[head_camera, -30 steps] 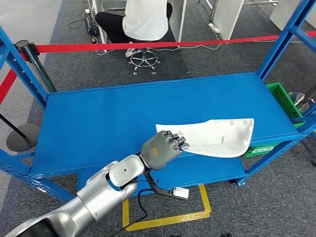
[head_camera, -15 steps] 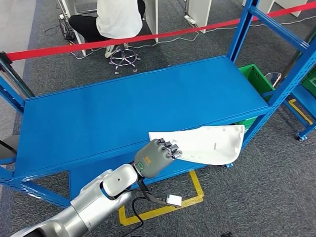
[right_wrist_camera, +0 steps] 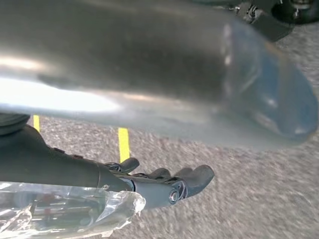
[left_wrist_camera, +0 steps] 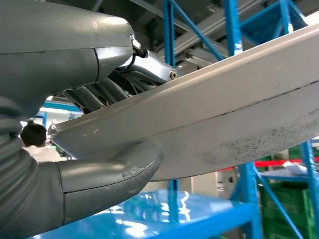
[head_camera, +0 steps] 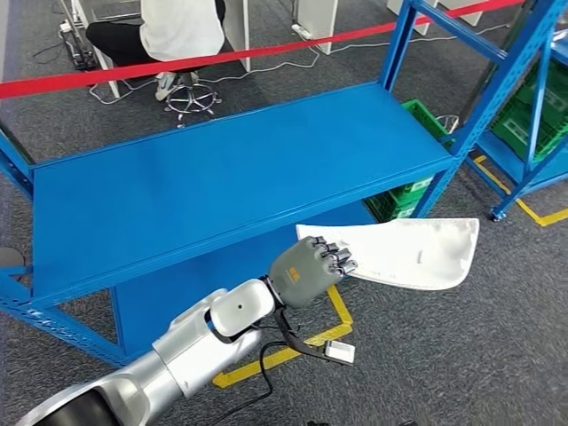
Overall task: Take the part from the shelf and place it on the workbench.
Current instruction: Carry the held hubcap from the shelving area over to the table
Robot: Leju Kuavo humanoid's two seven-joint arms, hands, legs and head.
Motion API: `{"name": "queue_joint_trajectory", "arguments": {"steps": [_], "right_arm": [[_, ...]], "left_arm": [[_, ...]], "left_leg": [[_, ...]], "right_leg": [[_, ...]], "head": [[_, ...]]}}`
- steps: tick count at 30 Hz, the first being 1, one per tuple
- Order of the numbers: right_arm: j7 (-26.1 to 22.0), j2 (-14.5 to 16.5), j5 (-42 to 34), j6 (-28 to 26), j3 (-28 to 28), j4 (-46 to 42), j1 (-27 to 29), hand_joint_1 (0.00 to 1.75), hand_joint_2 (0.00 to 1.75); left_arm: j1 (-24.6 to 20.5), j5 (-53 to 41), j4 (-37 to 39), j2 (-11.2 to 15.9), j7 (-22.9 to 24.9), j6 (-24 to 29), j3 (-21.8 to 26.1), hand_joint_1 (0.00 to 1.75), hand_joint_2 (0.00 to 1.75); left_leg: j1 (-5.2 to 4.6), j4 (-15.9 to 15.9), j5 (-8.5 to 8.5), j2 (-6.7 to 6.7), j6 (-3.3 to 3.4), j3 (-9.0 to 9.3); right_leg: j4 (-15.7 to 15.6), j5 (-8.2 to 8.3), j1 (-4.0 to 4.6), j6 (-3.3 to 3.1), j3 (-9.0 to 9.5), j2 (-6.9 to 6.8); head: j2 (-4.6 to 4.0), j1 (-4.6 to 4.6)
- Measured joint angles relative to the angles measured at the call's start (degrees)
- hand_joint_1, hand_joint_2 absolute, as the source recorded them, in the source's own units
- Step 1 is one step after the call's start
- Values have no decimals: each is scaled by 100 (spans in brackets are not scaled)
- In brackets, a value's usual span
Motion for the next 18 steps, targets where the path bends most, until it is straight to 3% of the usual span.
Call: {"name": "queue_joint_trajectory", "arguments": {"steps": [1,2,3,5,6,8,9,10,12,14,15,16,18], "right_arm": [[-53,3,62,1,5,0,2,0,0],[-110,11,106,-16,16,0,-8,0,0],[-134,62,103,-54,27,0,-56,0,0],[211,277,-8,-224,32,-3,-384,0,0],[625,445,-82,-332,21,-5,-683,0,0],[1607,770,-171,-502,6,-8,-1394,0,0],[1933,912,-210,-549,6,-7,-1705,0,0],[2115,1036,-246,-570,8,-7,-1950,0,0],[2191,1226,-306,-590,11,-7,-2230,0,0],[2189,1336,-345,-598,11,-6,-2308,0,0],[2189,1369,-357,-608,9,-6,-2309,0,0],[2190,1393,-369,-624,7,-6,-2306,0,0],[2190,1449,-395,-668,4,-7,-2320,0,0]], "left_arm": [[27,2,-13,30,61,4,12,175,175],[93,34,-78,105,90,3,36,175,175],[202,132,-208,219,41,-14,69,175,175],[444,466,-534,519,-234,-73,141,175,175],[524,634,-654,626,-378,-98,158,175,175],[566,826,-737,718,-502,-73,139,175,175],[564,889,-747,737,-517,-27,114,175,175],[554,951,-750,758,-529,26,87,175,175],[527,1065,-735,818,-558,113,38,175,175],[511,1136,-696,872,-586,143,-9,175,175],[507,1162,-672,891,-594,146,-34,175,175],[499,1184,-650,898,-602,146,-58,175,175],[456,1227,-615,899,-637,146,-101,175,175]], "left_leg": [[-8,1,45,58,-11,-65],[-13,1,84,110,-32,-118],[-17,1,116,170,-64,-164],[-20,2,183,327,-142,-213],[-15,-2,222,417,-183,-229],[12,-21,296,528,-269,-243],[29,4,262,440,-319,-264],[40,108,143,286,-366,-306],[48,649,-283,-72,-433,-505],[49,1321,-600,-174,-458,-738],[53,1460,-605,-181,-463,-762],[59,1396,-512,-184,-467,-688],[91,784,-192,-276,-478,-299]], "right_leg": [[-43,94,3,-8,167,-14],[-288,202,12,-31,442,-50],[-679,207,33,-62,806,-137],[-1401,89,111,-142,1336,-274],[-1591,23,151,-187,1419,-292],[-1672,97,184,-291,1316,-177],[-1686,151,177,-338,1283,-124],[-1704,208,165,-383,1259,-82],[-1716,311,143,-436,1197,-28],[-1712,384,138,-446,1107,37],[-1709,414,132,-436,1064,80],[-1703,441,123,-421,1025,132],[-1679,484,93,-380,955,250]], "head": [[0,5],[0,11],[0,18],[0,11],[0,4],[0,-6],[0,-7],[0,-12],[0,-27],[0,-36],[0,-36],[0,-35],[0,-37]]}}
